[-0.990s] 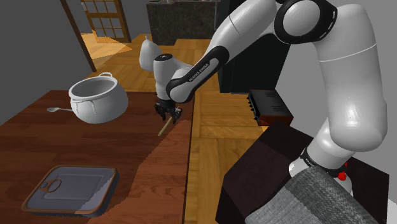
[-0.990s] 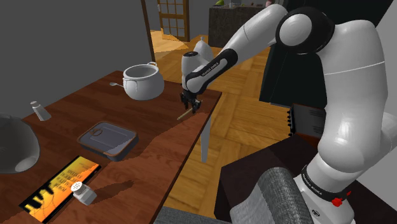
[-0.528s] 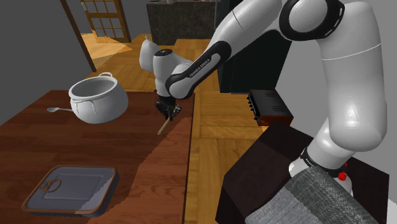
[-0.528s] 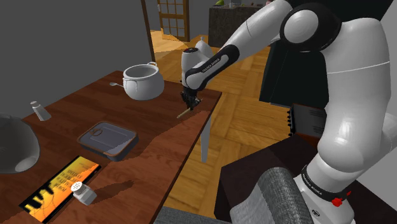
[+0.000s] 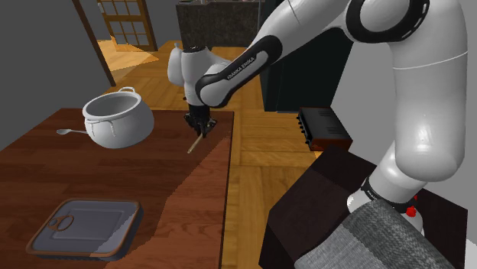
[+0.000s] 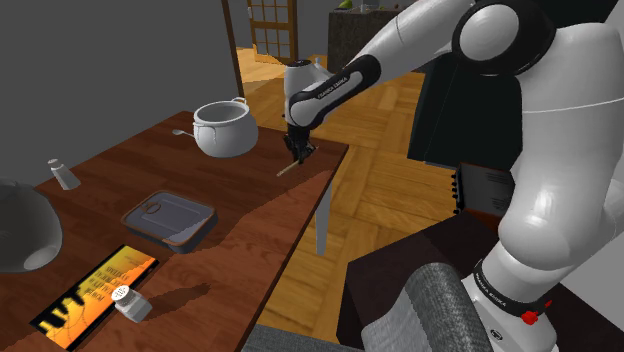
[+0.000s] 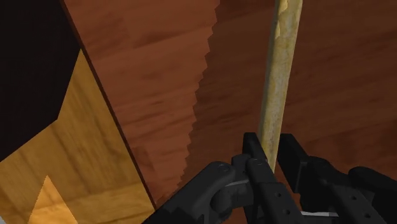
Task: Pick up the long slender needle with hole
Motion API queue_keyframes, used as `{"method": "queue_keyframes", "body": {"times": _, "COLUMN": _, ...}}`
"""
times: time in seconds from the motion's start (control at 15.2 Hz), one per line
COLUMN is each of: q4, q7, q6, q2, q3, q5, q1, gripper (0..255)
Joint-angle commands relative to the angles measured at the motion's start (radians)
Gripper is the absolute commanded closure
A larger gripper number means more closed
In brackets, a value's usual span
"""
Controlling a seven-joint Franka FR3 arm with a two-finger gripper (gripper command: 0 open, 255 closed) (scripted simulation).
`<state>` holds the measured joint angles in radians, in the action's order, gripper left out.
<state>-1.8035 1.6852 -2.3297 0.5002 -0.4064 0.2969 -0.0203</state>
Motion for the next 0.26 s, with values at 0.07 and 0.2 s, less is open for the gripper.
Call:
{"method": "queue_keyframes", "body": {"times": 0.07, "q4": 0.004, "q7": -0.009, "q6": 0.03, "q2": -0.027, "q3": -0.01, "q5": -0.015, "q1": 0.006, "gripper": 255}}
{"method": "queue_keyframes", "body": {"times": 0.2, "q4": 0.005, "q7": -0.01, "q6": 0.031, "q2": -0.028, "q3": -0.01, "q5": -0.016, "q1": 0.007, "gripper": 255}}
